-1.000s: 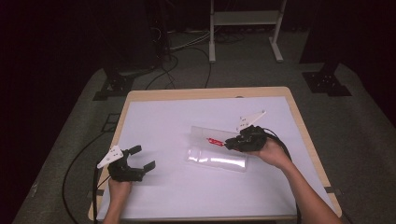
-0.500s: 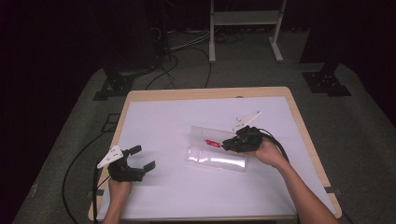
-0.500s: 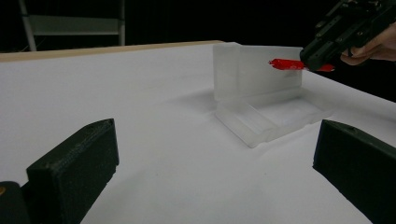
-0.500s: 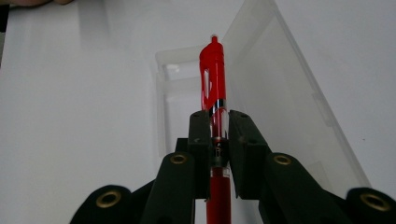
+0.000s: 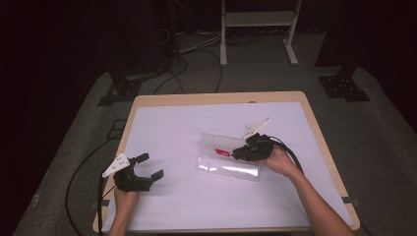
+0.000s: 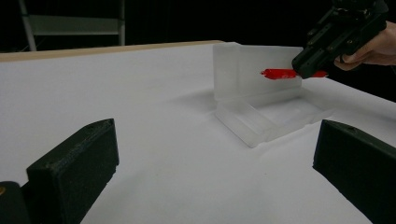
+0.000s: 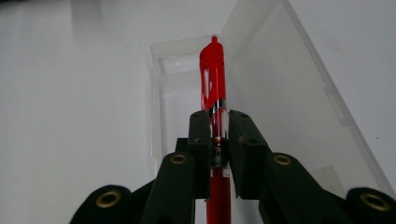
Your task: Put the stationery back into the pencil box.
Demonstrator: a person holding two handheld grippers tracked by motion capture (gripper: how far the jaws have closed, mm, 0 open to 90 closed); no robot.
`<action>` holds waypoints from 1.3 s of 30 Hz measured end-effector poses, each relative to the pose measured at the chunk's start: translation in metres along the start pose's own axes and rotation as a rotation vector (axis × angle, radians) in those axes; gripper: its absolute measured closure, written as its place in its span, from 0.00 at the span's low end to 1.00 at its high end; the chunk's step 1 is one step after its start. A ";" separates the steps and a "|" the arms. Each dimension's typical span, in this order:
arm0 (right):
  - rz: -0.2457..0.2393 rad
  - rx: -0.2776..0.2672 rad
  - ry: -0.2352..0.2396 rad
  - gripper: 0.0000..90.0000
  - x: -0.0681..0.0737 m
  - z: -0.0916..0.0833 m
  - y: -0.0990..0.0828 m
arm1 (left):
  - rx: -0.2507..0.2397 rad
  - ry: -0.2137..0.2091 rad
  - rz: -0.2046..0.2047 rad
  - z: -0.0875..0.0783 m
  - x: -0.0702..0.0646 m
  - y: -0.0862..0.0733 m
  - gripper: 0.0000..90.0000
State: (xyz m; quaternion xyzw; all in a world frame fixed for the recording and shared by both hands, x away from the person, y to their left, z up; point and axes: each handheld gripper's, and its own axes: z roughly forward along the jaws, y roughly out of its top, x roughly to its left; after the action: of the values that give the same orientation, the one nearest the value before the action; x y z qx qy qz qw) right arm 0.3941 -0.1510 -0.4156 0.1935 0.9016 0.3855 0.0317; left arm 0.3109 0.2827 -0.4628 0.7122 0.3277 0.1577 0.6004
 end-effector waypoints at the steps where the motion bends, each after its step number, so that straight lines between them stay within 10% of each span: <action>1: 0.000 0.001 0.001 0.88 0.000 0.001 0.000 | 0.000 0.000 -0.001 0.000 0.000 0.000 0.00; 39: -0.001 0.079 0.040 0.88 0.002 0.028 -0.020 | 0.001 -0.002 -0.003 0.000 0.000 0.000 0.00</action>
State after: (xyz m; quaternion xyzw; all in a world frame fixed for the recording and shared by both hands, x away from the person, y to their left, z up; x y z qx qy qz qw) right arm 0.3918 -0.1435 -0.4492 0.1864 0.9168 0.3533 0.0063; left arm 0.3103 0.2827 -0.4626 0.7121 0.3284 0.1560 0.6006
